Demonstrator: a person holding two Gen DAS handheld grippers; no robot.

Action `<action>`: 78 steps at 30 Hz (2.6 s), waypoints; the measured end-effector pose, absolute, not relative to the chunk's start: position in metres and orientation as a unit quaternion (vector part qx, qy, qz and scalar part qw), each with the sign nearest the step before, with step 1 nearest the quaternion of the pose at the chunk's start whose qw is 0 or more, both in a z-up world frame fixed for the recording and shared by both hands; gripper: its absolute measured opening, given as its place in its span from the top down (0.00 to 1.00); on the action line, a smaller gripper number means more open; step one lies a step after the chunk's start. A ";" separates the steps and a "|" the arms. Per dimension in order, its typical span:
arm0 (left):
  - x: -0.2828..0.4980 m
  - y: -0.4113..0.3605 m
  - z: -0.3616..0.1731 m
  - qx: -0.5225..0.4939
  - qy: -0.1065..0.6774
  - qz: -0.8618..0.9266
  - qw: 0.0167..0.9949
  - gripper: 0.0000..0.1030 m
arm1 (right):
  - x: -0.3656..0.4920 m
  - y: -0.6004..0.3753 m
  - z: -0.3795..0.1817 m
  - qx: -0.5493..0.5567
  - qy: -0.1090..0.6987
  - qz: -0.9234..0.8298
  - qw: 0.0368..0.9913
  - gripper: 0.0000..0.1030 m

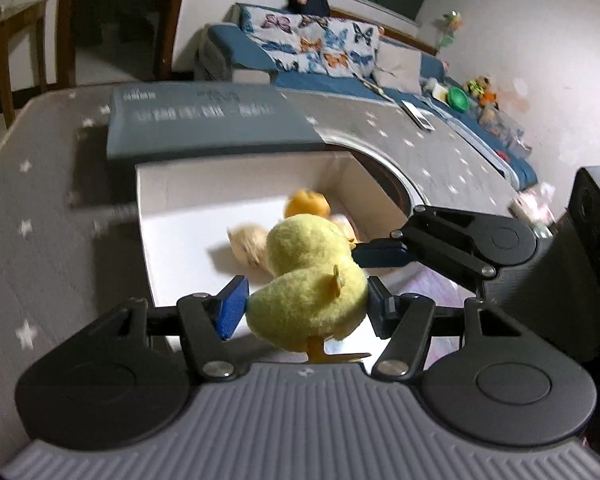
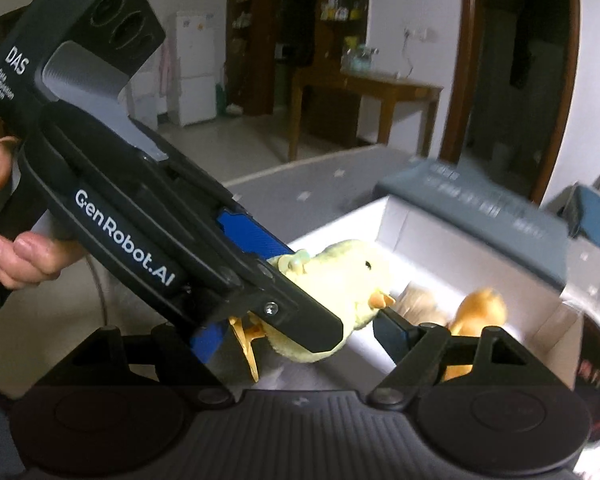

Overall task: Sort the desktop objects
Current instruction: 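Lower the plush chick into the white box and open the left gripper, then raise the open left gripper away from the box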

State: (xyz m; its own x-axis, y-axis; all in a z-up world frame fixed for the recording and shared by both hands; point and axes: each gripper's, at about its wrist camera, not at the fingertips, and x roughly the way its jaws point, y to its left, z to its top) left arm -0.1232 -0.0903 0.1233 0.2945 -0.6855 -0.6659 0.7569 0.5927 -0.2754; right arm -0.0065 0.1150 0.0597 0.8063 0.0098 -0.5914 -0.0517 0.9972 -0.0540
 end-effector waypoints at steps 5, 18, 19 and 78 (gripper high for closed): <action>-0.085 -0.105 0.120 0.028 0.405 -0.437 0.803 0.40 | 0.022 0.085 0.067 -0.028 0.304 0.012 0.952 0.21; -0.044 -0.124 0.079 0.011 0.462 -0.397 0.793 0.40 | 0.054 0.016 0.034 0.023 0.349 0.032 0.936 0.15; -0.043 -0.124 0.076 0.010 0.465 -0.395 0.792 0.40 | 0.051 0.013 0.032 0.023 0.350 0.033 0.936 0.14; -0.136 -0.114 0.089 0.097 0.380 -0.326 0.860 0.13 | -0.155 -0.143 0.034 0.082 0.289 -0.037 0.953 0.00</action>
